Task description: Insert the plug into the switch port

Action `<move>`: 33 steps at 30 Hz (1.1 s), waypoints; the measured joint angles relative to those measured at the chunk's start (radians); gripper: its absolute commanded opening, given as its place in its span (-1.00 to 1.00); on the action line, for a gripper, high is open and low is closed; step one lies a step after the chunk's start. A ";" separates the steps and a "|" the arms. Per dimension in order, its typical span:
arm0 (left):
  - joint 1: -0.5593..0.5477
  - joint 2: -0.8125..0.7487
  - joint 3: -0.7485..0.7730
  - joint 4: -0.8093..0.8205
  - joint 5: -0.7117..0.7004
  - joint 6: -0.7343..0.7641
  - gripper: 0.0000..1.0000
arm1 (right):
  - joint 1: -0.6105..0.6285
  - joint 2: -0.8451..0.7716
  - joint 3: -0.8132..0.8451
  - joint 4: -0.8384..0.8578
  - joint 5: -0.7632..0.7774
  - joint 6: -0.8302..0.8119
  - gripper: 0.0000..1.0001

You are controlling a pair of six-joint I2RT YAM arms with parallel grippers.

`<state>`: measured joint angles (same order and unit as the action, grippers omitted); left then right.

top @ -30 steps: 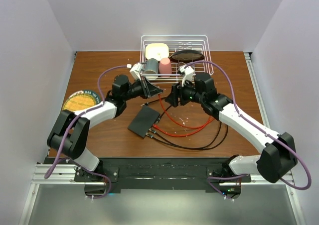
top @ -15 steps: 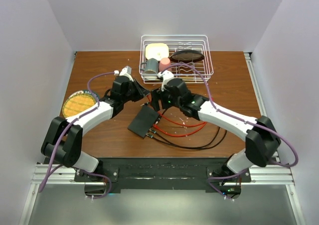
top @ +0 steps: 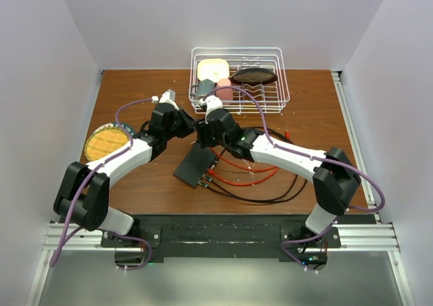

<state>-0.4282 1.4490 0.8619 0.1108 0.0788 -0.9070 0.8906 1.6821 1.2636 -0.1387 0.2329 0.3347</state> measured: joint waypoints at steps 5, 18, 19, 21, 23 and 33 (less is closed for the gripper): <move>0.000 0.000 0.000 0.007 0.014 -0.001 -1.00 | 0.000 0.018 0.006 0.006 0.031 0.005 -0.05; 0.000 0.000 0.000 0.030 0.037 -0.010 -1.00 | 0.000 0.068 0.013 0.058 0.045 0.025 -0.42; 0.000 0.000 0.000 0.030 0.037 -0.010 -1.00 | 0.000 0.068 0.013 0.061 0.048 0.025 -0.44; 0.000 0.000 0.000 0.030 0.040 -0.010 -1.00 | 0.000 0.068 0.014 0.069 0.054 0.026 -0.50; 0.000 0.000 0.000 0.032 0.041 -0.011 -1.00 | 0.000 0.068 0.014 0.073 0.063 0.029 -0.83; 0.001 0.000 0.000 0.039 0.045 -0.013 -0.41 | 0.007 0.066 0.013 0.084 0.072 0.036 -1.00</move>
<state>-0.4271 1.4494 0.8619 0.1501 0.1238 -0.9195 0.8974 1.7477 1.2762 -0.0547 0.3054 0.3710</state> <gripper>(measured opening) 0.149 0.034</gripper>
